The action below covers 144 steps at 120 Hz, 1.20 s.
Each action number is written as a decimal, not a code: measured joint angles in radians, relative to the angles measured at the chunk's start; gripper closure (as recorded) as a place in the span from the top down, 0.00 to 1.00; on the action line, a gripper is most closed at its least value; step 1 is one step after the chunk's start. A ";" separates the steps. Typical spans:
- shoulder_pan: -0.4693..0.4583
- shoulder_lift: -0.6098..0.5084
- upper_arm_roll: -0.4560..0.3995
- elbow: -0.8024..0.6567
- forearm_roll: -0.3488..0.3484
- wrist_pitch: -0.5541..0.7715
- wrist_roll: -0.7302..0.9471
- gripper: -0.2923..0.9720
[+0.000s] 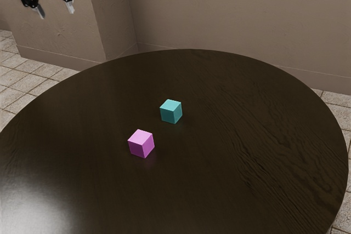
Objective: Pick up the blue block with one arm, and put the blue block on the pink block with one arm
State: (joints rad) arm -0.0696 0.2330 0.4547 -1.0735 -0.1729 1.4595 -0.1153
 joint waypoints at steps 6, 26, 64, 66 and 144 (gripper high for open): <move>-0.001 -0.001 -0.003 -0.001 -0.001 -0.003 0.006 0.76; -0.009 -0.032 -0.004 0.028 0.001 -0.014 0.022 0.76; -0.200 -0.185 -0.001 0.187 0.060 -0.046 0.039 0.76; -0.201 -0.184 -0.002 0.183 0.061 -0.047 0.040 0.76; -0.434 -0.627 -0.006 -0.801 0.184 0.077 0.010 0.76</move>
State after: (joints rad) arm -0.5040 -0.3944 0.4483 -1.8749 0.0113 1.5361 -0.1049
